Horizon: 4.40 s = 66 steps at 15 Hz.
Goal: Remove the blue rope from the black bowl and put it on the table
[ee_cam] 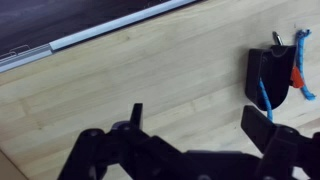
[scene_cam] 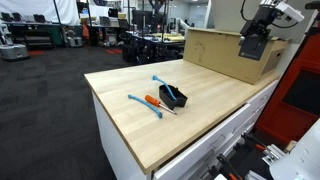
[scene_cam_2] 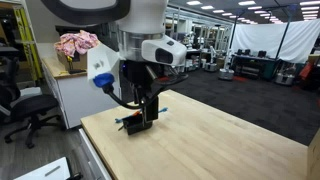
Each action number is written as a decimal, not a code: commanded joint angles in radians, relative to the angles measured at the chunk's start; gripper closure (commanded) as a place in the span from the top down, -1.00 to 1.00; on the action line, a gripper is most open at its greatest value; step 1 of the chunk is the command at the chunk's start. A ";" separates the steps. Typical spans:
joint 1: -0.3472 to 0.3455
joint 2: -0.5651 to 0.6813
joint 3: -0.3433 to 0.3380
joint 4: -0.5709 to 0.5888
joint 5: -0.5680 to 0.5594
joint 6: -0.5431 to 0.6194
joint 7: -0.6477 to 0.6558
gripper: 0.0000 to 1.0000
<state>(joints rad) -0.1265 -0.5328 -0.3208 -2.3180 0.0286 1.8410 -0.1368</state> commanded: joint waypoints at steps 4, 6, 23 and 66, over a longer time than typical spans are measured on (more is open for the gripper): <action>-0.029 0.006 0.023 0.003 0.014 -0.004 -0.013 1.00; -0.029 0.006 0.023 0.003 0.014 -0.004 -0.013 1.00; 0.184 0.203 0.309 -0.108 0.195 0.511 0.146 1.00; 0.227 0.757 0.391 0.081 0.098 0.873 0.221 -0.26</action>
<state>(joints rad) 0.1061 0.1987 0.0737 -2.2492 0.1529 2.6959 0.0580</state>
